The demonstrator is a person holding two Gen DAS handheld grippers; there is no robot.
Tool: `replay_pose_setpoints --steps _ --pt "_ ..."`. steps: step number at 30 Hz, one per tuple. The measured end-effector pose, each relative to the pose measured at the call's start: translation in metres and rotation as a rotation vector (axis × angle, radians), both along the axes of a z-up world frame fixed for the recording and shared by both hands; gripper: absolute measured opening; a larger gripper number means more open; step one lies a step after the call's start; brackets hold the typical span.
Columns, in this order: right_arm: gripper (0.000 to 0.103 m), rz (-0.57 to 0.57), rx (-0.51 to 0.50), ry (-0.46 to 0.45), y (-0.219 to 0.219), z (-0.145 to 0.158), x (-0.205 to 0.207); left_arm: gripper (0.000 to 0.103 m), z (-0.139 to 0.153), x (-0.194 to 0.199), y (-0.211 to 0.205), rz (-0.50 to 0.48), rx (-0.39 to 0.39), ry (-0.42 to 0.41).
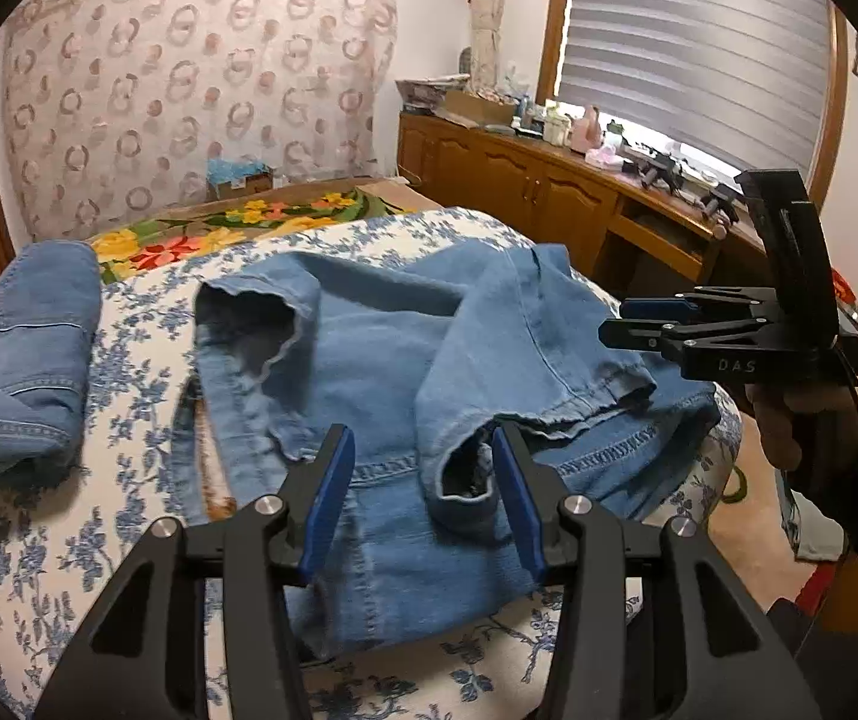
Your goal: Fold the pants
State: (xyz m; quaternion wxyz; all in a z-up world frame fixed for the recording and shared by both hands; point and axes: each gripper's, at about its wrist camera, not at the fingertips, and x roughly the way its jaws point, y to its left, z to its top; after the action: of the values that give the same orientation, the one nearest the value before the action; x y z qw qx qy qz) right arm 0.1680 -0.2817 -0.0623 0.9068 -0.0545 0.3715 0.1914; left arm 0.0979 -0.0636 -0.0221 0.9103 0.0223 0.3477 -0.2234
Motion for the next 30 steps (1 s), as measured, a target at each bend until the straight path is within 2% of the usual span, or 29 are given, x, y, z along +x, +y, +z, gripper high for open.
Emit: replay_pose_setpoints --steps 11,12,14,15,16,17,18,19,25,30 --pt "0.048 0.012 0.032 0.087 -0.006 -0.018 0.005 0.046 -0.023 0.017 -0.013 -0.011 0.026 0.050" --pt "0.048 0.016 0.033 0.095 -0.005 -0.020 0.006 0.037 -0.024 0.018 -0.013 0.007 0.029 0.050" --pt "0.048 0.030 0.054 0.118 -0.006 -0.021 0.008 0.029 -0.025 0.018 -0.013 -0.005 0.022 0.044" --pt "0.044 0.032 0.060 0.120 -0.005 -0.021 0.008 0.023 -0.024 0.016 -0.014 -0.019 0.017 0.034" --pt "0.030 0.043 0.069 0.119 -0.004 -0.020 0.009 0.020 -0.024 0.015 -0.015 -0.026 0.018 0.028" --pt "0.022 0.059 0.072 0.118 -0.003 -0.018 0.009 0.015 -0.023 0.013 -0.016 -0.031 0.021 0.022" --pt "0.009 0.075 0.070 0.108 0.000 -0.015 0.009 0.010 -0.022 0.011 -0.016 -0.037 0.017 0.016" --pt "0.005 0.100 0.068 0.091 0.005 -0.009 0.010 0.009 -0.021 0.010 -0.015 -0.043 0.014 0.012" --pt "0.002 0.185 0.066 -0.025 0.040 0.034 0.022 0.006 -0.005 -0.009 -0.005 -0.035 -0.028 -0.031" --pt "0.002 0.249 0.057 -0.063 0.084 0.059 0.041 0.006 0.000 -0.026 0.010 -0.004 -0.050 -0.035"
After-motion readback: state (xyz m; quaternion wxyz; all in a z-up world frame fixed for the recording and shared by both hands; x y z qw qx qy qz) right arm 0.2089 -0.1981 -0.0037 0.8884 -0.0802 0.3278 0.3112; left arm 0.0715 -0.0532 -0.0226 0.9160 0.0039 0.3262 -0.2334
